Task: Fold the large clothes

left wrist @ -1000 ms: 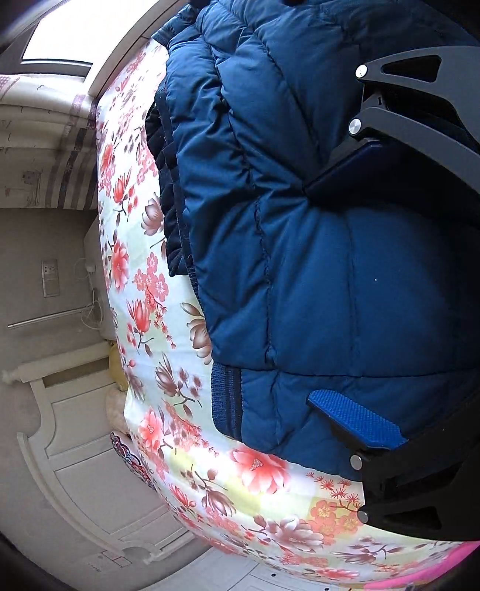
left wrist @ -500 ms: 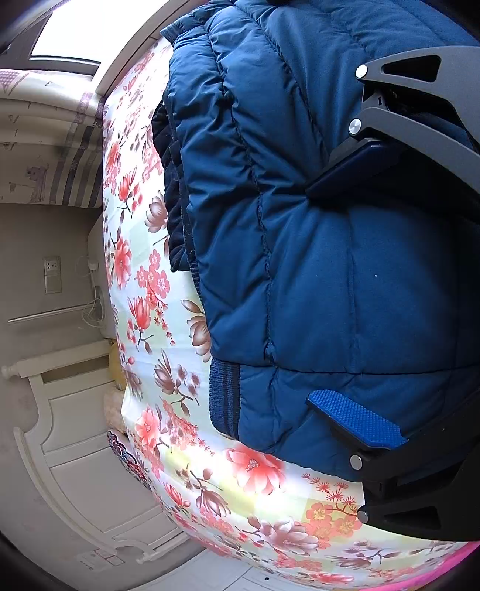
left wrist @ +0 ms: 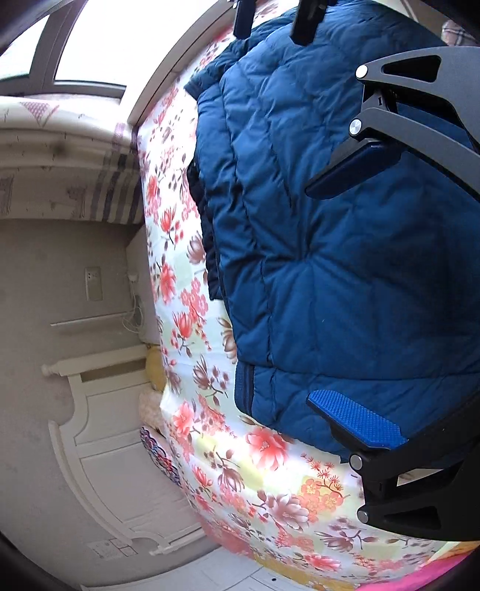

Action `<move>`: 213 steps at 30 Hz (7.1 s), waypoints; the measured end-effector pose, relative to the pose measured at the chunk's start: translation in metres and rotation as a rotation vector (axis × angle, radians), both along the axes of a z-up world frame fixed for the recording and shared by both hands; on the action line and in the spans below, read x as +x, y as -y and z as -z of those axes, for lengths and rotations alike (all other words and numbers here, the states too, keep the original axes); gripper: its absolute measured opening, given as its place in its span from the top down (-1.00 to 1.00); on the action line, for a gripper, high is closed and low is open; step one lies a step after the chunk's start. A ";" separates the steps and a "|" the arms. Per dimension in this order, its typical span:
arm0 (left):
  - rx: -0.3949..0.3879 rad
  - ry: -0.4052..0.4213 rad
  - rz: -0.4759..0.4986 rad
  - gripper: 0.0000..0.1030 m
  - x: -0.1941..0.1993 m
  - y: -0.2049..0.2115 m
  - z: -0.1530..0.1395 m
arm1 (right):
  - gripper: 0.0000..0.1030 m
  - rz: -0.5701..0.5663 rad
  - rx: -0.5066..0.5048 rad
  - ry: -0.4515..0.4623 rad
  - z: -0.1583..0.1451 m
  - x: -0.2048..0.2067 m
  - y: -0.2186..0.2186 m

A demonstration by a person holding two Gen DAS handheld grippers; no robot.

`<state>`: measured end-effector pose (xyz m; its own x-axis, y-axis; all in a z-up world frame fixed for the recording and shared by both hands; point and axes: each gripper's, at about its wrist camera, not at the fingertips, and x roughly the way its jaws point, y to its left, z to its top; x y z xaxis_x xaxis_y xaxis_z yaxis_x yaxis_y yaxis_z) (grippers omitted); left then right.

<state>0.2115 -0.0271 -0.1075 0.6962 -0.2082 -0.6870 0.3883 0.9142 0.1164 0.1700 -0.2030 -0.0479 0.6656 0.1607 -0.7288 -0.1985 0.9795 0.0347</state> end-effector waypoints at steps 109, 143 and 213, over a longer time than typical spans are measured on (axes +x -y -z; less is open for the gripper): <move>0.149 -0.211 -0.074 -0.91 0.113 0.102 0.039 | 0.35 0.319 0.401 0.274 0.019 -0.132 0.083; -0.341 0.152 -0.239 -0.79 -0.082 -0.258 -0.062 | 0.28 -0.578 -0.775 0.408 0.054 -0.052 -0.362; 0.106 0.118 -0.188 -0.91 0.004 -0.110 0.016 | 0.12 -0.336 0.100 0.159 -0.089 0.092 -0.080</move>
<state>0.2153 0.0828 -0.1235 0.7927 0.0016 -0.6096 0.1904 0.9493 0.2500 0.2623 -0.1234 0.0410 0.6672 0.4548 -0.5899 -0.5189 0.8520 0.0700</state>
